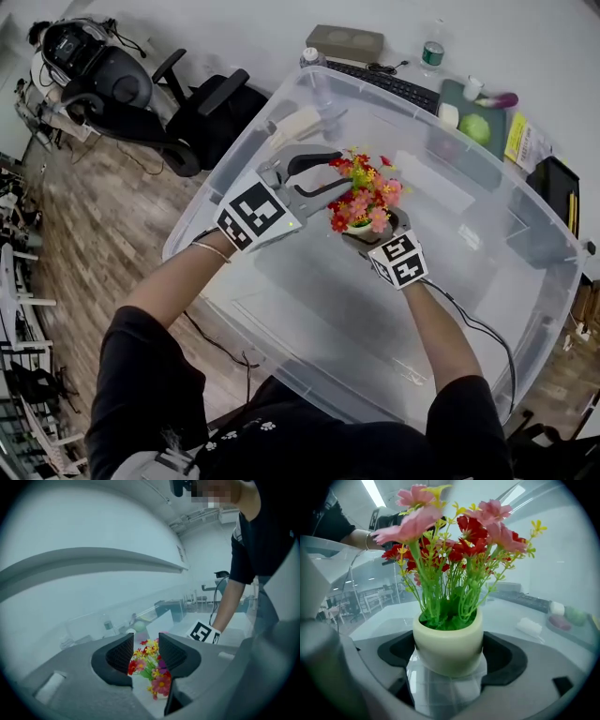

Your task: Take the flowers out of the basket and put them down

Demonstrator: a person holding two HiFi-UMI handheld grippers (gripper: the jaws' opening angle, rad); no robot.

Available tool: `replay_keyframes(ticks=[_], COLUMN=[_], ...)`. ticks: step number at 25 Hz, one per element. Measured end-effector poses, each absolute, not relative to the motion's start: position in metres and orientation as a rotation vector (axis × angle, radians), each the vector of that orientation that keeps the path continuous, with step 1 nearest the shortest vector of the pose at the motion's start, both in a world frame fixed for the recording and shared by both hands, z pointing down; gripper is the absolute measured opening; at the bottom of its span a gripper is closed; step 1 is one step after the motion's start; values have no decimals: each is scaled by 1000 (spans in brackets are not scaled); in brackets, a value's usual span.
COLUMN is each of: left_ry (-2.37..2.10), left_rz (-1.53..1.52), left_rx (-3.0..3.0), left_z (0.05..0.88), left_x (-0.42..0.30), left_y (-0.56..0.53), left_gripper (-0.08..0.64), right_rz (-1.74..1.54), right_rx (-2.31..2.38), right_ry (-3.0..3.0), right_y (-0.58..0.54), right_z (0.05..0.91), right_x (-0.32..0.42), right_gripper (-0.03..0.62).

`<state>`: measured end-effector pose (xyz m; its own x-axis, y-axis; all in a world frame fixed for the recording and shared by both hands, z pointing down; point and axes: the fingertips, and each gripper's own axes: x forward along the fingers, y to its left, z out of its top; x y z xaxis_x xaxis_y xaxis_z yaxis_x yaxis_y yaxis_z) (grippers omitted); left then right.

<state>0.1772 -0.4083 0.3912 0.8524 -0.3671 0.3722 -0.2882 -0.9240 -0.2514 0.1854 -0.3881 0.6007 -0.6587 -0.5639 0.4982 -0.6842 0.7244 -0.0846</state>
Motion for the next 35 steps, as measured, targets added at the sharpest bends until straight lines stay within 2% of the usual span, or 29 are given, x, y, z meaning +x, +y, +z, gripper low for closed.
replay_keyframes(ticks=[2, 5, 17, 35], left_ry=[432, 334, 184, -31], left_rz=[-645, -675, -866, -1112], left_rx=[-2883, -2937, -2976, -2954], left_z=[405, 421, 472, 539], left_x=[176, 178, 180, 184], left_y=[-404, -395, -376, -354], left_gripper=[170, 248, 276, 385], right_rz=[356, 342, 300, 256], right_rx=[908, 852, 711, 582], right_ry=[-2497, -2507, -2525, -2545], right_y=[-386, -383, -371, -355], right_z=[601, 601, 602, 603], right_x=[188, 190, 204, 216], right_gripper=[453, 453, 453, 453])
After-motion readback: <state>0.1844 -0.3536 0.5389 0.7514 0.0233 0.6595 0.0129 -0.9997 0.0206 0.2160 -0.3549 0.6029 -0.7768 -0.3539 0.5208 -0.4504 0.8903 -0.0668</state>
